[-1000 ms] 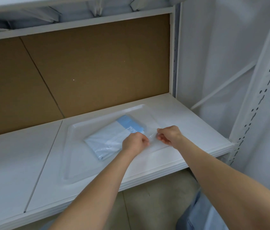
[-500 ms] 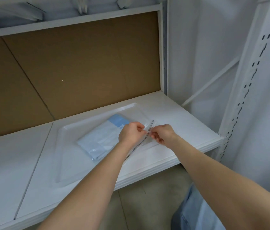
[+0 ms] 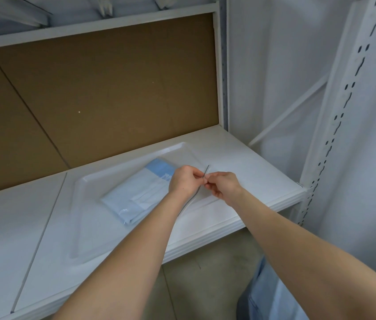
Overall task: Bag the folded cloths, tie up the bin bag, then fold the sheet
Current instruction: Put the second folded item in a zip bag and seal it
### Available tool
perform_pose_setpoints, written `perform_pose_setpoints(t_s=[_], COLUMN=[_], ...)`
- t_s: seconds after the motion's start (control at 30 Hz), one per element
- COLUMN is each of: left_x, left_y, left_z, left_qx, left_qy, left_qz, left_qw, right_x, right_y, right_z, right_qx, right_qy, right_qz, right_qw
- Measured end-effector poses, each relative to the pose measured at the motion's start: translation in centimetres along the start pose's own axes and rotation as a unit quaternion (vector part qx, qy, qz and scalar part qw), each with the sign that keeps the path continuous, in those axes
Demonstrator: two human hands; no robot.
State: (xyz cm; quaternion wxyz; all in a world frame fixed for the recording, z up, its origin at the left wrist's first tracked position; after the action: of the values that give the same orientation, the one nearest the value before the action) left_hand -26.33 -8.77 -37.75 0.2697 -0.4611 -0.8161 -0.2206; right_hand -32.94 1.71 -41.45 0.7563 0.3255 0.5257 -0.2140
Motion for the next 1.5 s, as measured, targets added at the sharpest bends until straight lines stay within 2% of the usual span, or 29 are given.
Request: perform_pose_setpoints(t_s=[0.17, 0.33, 0.63, 0.8, 0.9, 1.13, 1.23, 1.4, 1.5], left_x=[0.1, 0.4, 1.4, 1.7, 1.2, 0.1, 0.1, 0.2, -0.4], left_y=[-0.1, 0.0, 0.4, 0.3, -0.1, -0.3, 0.2, 1.0, 1.4], left_z=[0.0, -0.1, -0.2, -0.4, -0.5, -1.6, -1.4, -0.3, -0.5], left_qx=[0.013, 0.014, 0.042, 0.058, 0.062, 0.095, 0.07, -0.016, -0.024], left_qy=[0.009, 0.002, -0.049, -0.072, -0.049, -0.036, -0.022, -0.01, -0.019], left_qz=[-0.018, -0.026, -0.047, -0.05, -0.051, -0.073, -0.085, -0.089, -0.089], left_qw=[1.0, 1.0, 0.997, 0.994, 0.996, 0.992, 0.994, 0.996, 0.996], right_x=[-0.1, -0.1, -0.2, -0.1, -0.2, -0.5, -0.7, -0.7, -0.8], right_y=[0.2, -0.1, -0.2, -0.3, -0.2, 0.1, 0.2, 0.6, 0.6], right_z=[-0.1, -0.1, 0.0, 0.2, 0.4, 0.2, 0.5, 0.9, 0.8], right_qx=[-0.02, -0.003, -0.008, 0.009, 0.013, 0.049, 0.052, 0.044, 0.048], right_qy=[-0.029, -0.027, -0.021, -0.031, -0.04, 0.009, 0.061, 0.017, -0.002], right_qz=[0.007, 0.005, -0.001, 0.002, 0.004, 0.02, 0.022, 0.019, 0.015], right_qw=[0.999, 1.0, 1.0, 0.999, 0.999, 0.999, 0.997, 0.999, 0.999])
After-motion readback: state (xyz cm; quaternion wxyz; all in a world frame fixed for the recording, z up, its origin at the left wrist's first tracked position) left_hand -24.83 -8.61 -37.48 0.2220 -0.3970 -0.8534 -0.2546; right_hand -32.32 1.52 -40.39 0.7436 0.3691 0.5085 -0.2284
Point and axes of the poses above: each hand's wrist, its own y-axis away from the middle knuckle, its own z-axis out of the palm, x = y × z, the point moved 4 cm from there along -y, towards the middle knuckle, and after that the axes turned 11 degrees about -x, right-handed, at the moved point
